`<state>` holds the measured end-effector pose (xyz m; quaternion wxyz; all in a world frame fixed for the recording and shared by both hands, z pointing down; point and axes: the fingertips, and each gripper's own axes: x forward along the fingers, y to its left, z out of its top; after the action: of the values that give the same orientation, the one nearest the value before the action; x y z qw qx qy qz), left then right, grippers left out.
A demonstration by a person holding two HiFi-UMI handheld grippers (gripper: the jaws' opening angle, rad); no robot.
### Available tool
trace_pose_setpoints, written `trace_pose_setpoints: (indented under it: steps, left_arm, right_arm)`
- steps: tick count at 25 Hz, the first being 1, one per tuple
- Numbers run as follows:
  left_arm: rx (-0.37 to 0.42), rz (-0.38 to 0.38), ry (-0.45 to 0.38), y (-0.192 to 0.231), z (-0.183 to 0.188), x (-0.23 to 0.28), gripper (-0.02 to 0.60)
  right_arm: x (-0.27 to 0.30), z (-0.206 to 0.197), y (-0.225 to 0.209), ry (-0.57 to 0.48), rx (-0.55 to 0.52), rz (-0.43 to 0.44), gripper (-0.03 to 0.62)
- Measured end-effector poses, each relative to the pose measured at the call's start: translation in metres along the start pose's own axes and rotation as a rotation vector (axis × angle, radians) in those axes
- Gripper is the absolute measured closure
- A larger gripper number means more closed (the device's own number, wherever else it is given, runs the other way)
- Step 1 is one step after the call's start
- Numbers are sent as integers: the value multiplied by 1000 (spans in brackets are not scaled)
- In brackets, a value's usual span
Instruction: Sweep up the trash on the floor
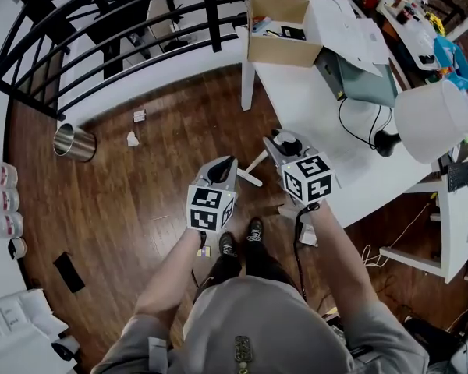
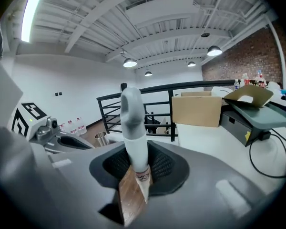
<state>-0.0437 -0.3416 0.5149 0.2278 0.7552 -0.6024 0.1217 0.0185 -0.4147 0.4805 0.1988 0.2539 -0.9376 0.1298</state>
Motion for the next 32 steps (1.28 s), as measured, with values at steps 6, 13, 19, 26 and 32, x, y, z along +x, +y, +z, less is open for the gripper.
trace_pose_setpoints:
  steps: [6,13,19,26,32]
  left_arm:
    - [20,-149,54,-44,-35,-21,508]
    - [105,-364,108,-115,-77,-44,348]
    - [182,-451,116,-159,-81,-60,347]
    - [251,-522,86,-220,-86,-84,442]
    - [377,-607,105,-297,-104,-115,456]
  right_arm:
    - [-44,9,39,-14,-12,-6,505]
    - [-128,25,83,-82,31,-90,505]
    - [-203,48,118,-184,59,-145,505]
    - [-288,57,153,-309,70,-197,505]
    - [-373,29,159,-360,98,-279,505]
